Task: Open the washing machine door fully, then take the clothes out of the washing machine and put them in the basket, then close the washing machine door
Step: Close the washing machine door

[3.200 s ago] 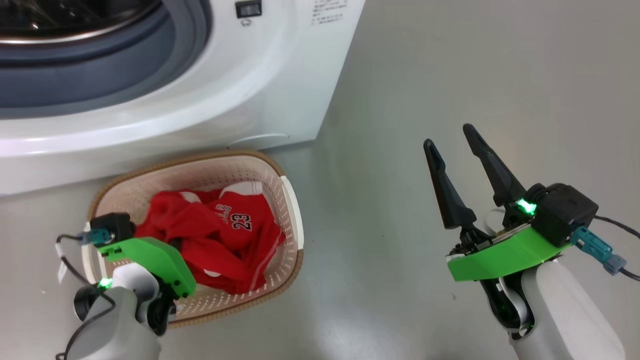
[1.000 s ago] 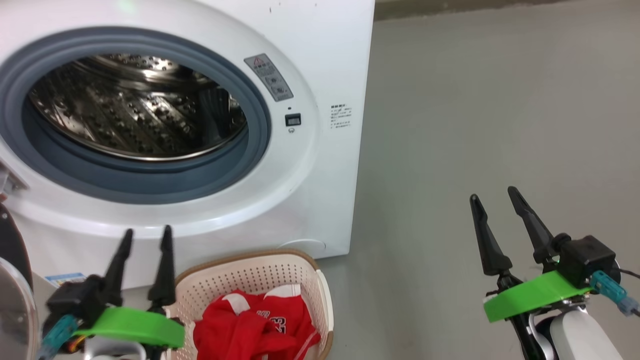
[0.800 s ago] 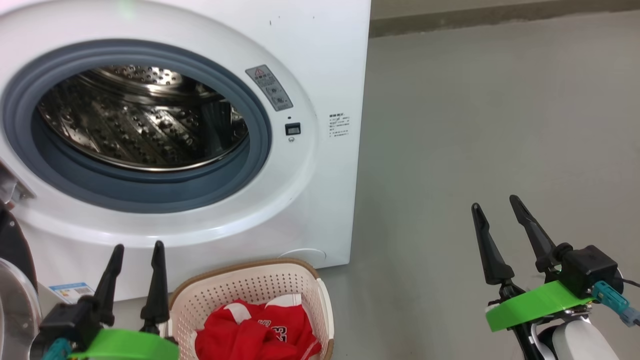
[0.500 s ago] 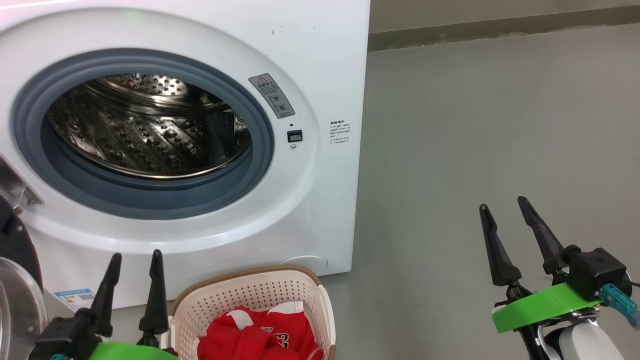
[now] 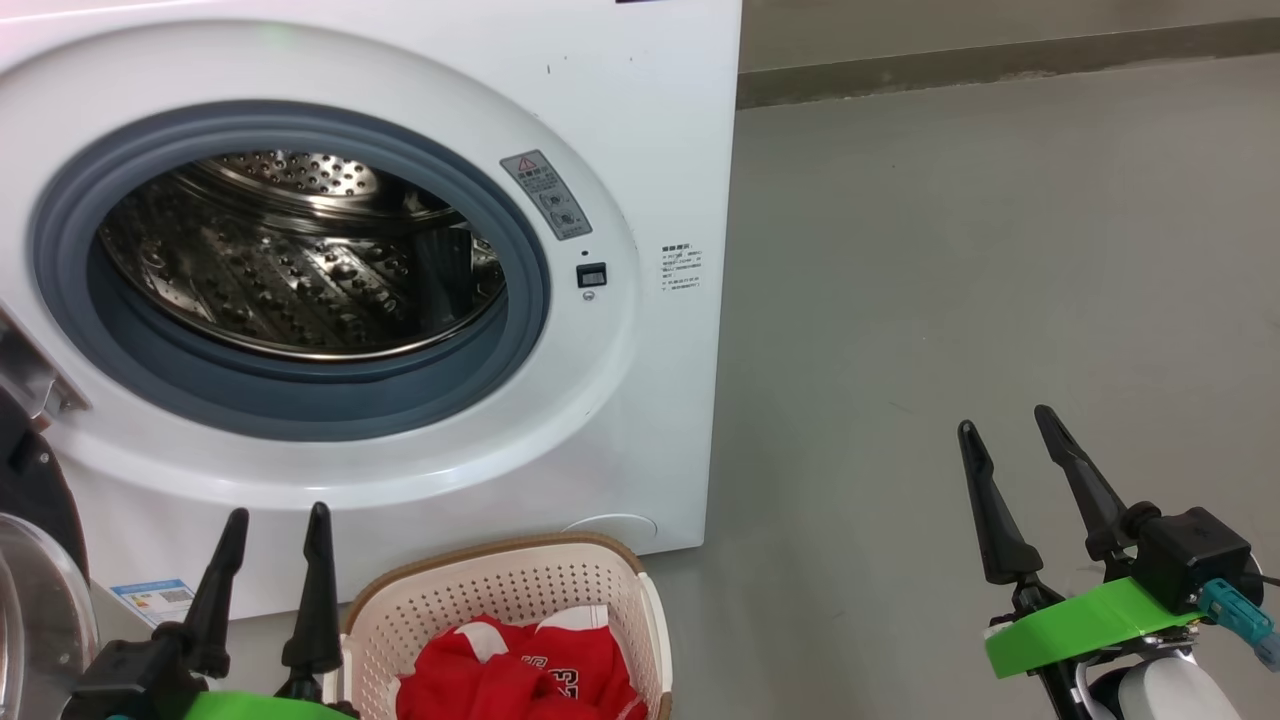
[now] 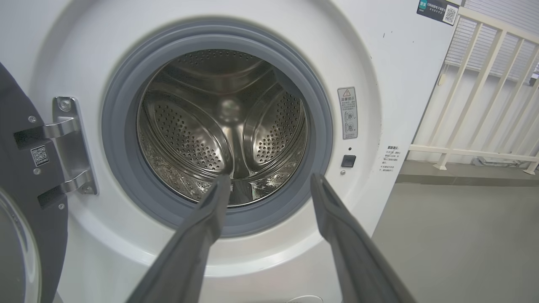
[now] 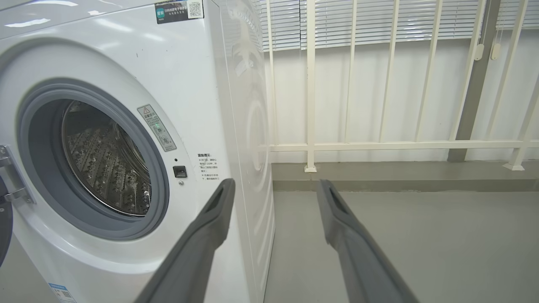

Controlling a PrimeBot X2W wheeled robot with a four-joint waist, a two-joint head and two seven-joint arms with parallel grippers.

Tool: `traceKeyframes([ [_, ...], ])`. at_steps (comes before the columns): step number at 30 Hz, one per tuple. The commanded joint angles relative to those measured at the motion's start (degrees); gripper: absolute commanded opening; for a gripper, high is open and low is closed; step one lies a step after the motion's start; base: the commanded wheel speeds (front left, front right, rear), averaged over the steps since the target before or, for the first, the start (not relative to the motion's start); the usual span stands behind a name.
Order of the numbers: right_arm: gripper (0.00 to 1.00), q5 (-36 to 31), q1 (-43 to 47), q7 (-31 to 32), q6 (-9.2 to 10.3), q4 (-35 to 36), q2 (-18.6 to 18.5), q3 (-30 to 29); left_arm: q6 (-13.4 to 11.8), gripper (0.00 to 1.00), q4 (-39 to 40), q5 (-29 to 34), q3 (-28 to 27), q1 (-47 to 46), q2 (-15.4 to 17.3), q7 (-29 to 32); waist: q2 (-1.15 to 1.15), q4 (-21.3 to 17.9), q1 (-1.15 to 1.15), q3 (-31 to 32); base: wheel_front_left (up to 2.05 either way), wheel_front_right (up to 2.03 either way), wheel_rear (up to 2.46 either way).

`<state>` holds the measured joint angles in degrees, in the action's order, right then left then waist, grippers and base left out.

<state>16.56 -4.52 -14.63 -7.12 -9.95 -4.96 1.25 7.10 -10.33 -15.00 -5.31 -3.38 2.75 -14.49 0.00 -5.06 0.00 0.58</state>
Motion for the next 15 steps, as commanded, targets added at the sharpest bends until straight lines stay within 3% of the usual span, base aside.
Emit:
traceKeyframes([
  [1, 1.00, -0.4, -0.8, -0.4, -0.36, 1.4, -0.5, 1.5, 0.3, 1.00, 1.9, 0.6, -1.5, -0.5, 0.5, -0.5, 0.00, 0.0, 0.00, 0.0, 0.00, 0.00, 0.00],
  [9, 1.00, -0.2, -1.0, -0.4, -0.36, 1.1, -0.4, 1.4, 0.3, 1.00, 2.4, 2.3, -1.7, -0.5, 0.6, -0.5, 0.00, 0.0, 0.00, 0.0, -0.14, 0.14, 0.00],
  [15, 1.00, 0.0, -1.1, -0.4, -0.36, 1.0, -0.3, 1.4, 0.3, 1.00, 2.3, 2.9, -1.7, -0.3, 0.5, -0.5, 0.00, -0.1, 0.00, 0.3, -1.03, 1.03, 0.00],
])
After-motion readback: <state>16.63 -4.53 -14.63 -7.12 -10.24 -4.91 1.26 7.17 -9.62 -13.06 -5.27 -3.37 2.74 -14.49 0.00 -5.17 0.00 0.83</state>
